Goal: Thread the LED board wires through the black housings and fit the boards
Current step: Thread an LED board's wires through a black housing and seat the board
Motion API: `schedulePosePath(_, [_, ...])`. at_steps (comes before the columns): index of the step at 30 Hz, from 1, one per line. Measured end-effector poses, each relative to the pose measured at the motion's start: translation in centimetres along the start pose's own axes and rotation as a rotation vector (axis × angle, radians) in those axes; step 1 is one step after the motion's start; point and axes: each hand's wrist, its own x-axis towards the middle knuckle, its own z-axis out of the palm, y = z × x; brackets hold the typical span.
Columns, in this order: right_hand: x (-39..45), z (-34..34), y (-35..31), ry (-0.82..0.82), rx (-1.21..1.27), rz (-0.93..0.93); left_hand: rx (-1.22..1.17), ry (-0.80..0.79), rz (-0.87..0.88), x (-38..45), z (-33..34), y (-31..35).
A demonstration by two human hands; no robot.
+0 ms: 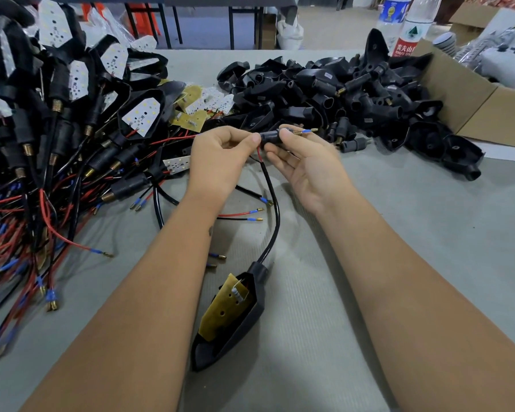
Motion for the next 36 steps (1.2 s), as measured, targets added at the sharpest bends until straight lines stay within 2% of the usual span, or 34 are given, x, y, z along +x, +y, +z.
schedulePosePath(9, [0.04, 0.10, -0.07, 0.073, 0.054, -0.039, -0.111, -0.010, -0.077, 0.23, 0.14, -0.14])
schedulePosePath(14, [-0.05, 0.11, -0.02, 0.064, 0.010, -0.052, -0.094, -0.017, -0.008, 0.01, 0.29, -0.06])
schedulePosePath(19, [-0.11, 0.01, -0.19, 0.074, -0.023, -0.053, -0.068, -0.078, 0.021, -0.19, 0.35, 0.01])
schedulePosePath(26, [-0.28, 0.05, -0.17, 0.055, -0.124, -0.051, -0.042, -0.079, 0.033, -0.29, 0.10, 0.15])
schedulePosePath(32, [-0.14, 0.18, 0.28, -0.033, -0.101, -0.073, -0.166, 0.021, -0.117, 0.01, 0.33, -0.08])
schedulePosePath(36, [0.07, 0.19, 0.31, 0.014, -0.049, -0.043, -0.169, 0.026, -0.150, 0.20, 0.17, -0.11])
